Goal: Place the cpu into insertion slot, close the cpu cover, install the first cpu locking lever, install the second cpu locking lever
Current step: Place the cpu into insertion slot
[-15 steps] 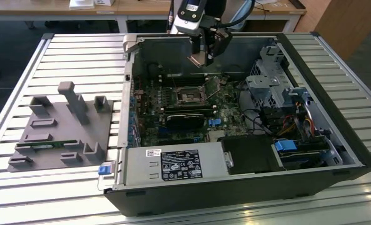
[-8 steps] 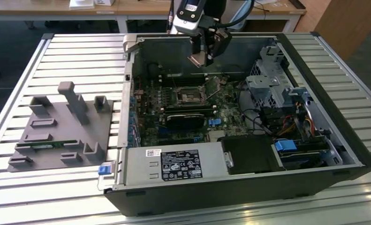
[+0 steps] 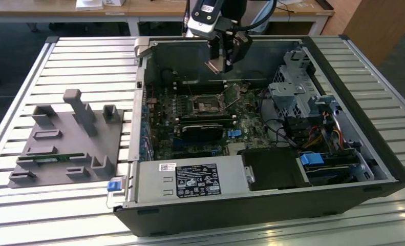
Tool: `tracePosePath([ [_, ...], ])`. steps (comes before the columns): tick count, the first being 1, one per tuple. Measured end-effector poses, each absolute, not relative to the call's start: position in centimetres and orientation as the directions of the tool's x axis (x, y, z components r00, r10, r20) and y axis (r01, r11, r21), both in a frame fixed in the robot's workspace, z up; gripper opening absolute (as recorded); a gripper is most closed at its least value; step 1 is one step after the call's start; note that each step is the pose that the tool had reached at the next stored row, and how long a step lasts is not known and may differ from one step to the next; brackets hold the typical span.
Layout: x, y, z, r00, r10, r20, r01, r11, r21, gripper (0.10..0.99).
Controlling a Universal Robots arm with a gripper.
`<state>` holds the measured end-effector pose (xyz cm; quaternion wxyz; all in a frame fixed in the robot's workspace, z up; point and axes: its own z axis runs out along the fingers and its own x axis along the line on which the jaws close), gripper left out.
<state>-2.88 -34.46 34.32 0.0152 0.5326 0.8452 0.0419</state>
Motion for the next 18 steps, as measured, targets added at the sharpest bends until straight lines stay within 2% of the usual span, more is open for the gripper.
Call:
tracePosePath([
  [18,-2.91,-34.46,34.14,-0.371,0.928,0.019,0.926,0.368,0.087,0.529],
])
